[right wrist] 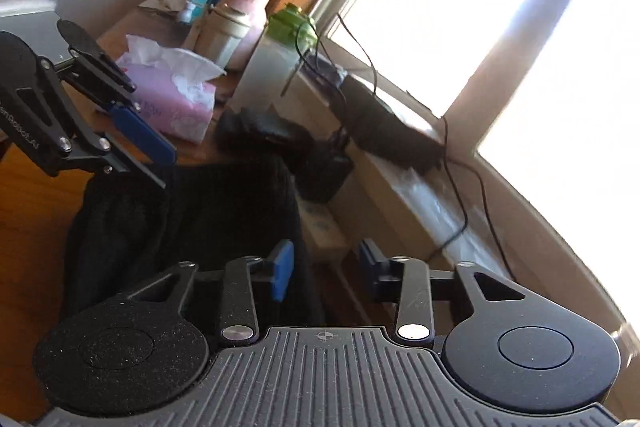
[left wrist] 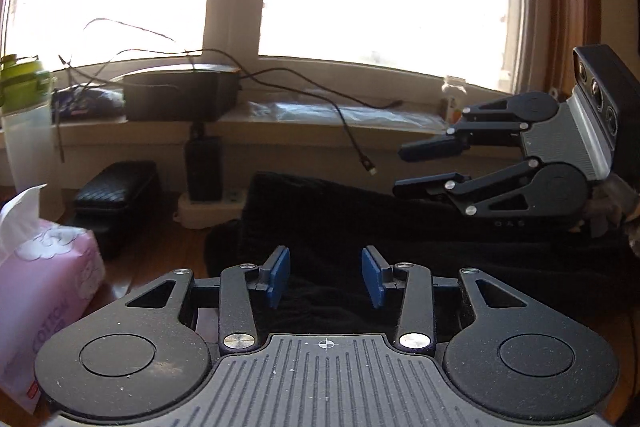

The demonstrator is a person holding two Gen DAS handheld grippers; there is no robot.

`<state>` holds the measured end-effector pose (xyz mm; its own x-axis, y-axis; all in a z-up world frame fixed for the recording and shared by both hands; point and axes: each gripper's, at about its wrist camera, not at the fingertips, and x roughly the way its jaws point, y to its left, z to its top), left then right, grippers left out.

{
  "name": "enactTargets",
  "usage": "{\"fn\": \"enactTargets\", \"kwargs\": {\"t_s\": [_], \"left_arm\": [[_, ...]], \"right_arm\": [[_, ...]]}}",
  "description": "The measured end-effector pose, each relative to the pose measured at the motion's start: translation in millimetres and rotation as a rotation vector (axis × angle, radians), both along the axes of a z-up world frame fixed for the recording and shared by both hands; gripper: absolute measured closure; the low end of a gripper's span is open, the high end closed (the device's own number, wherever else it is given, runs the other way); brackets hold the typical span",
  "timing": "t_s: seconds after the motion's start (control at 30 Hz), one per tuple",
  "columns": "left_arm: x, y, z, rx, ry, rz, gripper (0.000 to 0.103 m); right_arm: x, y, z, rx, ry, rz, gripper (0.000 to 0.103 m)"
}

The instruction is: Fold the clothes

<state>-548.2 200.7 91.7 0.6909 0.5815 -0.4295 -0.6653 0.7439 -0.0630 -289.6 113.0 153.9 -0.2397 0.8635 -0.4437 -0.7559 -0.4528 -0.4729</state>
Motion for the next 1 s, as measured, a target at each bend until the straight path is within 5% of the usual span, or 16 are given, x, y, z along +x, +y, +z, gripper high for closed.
{"fn": "enactTargets", "kwargs": {"t_s": [0.13,0.33,0.67,1.0], "left_arm": [[31.3,7.5,-13.8,-0.018,0.121,-0.009,0.060],[34.4,31.8,-41.3,-0.100,0.204,0.033,0.063],[19.1,12.6,-39.3,-0.107,0.279,0.006,0.067],[-15.4,-30.1,-36.7,-0.097,0.268,0.010,0.066]], "right_arm": [[49.7,-10.5,-25.1,-0.161,0.086,-0.116,0.075],[105.3,-2.6,-52.1,-0.214,0.220,-0.312,0.074],[91.9,3.6,-73.6,-0.364,0.328,-0.251,0.079],[68.0,-50.8,-70.2,-0.314,0.289,-0.174,0.079]]}}
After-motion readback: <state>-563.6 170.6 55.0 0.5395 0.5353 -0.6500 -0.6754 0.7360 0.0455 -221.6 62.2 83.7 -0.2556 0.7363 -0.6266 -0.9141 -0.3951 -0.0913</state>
